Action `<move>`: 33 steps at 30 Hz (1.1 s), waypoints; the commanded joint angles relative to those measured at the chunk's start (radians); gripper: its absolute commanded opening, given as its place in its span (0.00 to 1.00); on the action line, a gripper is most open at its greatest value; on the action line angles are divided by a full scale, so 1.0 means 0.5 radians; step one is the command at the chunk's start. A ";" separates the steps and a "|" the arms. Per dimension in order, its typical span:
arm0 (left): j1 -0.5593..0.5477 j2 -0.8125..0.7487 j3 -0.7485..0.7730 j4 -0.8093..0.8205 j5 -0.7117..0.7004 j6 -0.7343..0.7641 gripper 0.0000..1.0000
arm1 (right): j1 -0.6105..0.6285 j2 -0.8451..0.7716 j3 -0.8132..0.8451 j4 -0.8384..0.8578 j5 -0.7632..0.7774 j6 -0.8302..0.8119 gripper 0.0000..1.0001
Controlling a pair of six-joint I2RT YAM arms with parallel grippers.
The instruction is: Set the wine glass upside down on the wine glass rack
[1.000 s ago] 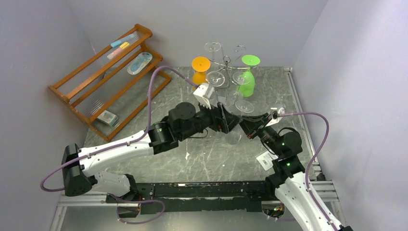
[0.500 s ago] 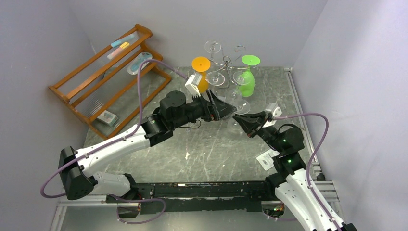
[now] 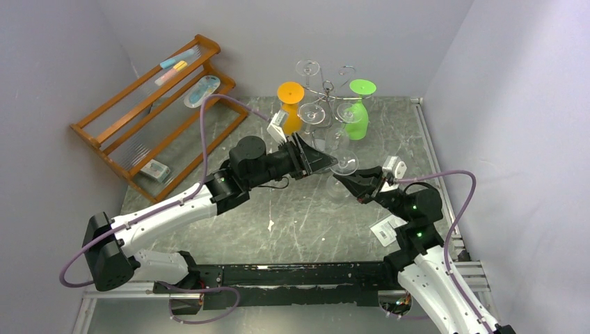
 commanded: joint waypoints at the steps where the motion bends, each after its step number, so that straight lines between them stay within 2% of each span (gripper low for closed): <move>1: 0.029 0.003 -0.112 0.269 0.159 -0.135 0.50 | 0.016 -0.033 0.000 0.220 -0.095 0.023 0.00; 11: 0.035 0.162 -0.189 0.607 0.508 -0.369 0.28 | 0.017 -0.027 -0.001 0.179 -0.115 0.003 0.00; 14: 0.043 0.216 -0.217 0.766 0.602 -0.458 0.08 | 0.018 -0.036 0.010 0.126 -0.065 0.000 0.00; 15: 0.044 0.225 -0.228 0.805 0.617 -0.471 0.05 | 0.016 -0.043 0.014 0.101 -0.039 0.007 0.00; 16: 0.044 0.229 -0.242 0.838 0.618 -0.477 0.05 | 0.019 -0.049 0.021 0.077 -0.009 0.024 0.07; 18: 0.044 0.222 -0.257 0.840 0.603 -0.469 0.05 | 0.017 -0.061 0.041 0.020 0.071 0.118 0.32; 19: 0.046 0.217 -0.263 0.828 0.590 -0.460 0.05 | 0.017 -0.067 0.053 -0.017 0.096 0.142 0.41; 23: 0.054 0.166 -0.288 0.768 0.521 -0.400 0.05 | 0.019 -0.121 0.121 -0.243 0.139 0.213 0.63; 27: 0.055 0.077 -0.289 0.605 0.383 -0.273 0.05 | 0.018 -0.200 0.243 -0.530 0.150 0.220 0.73; 33: 0.056 -0.033 -0.334 0.473 0.221 -0.155 0.05 | 0.016 -0.202 0.531 -0.935 0.182 0.418 0.76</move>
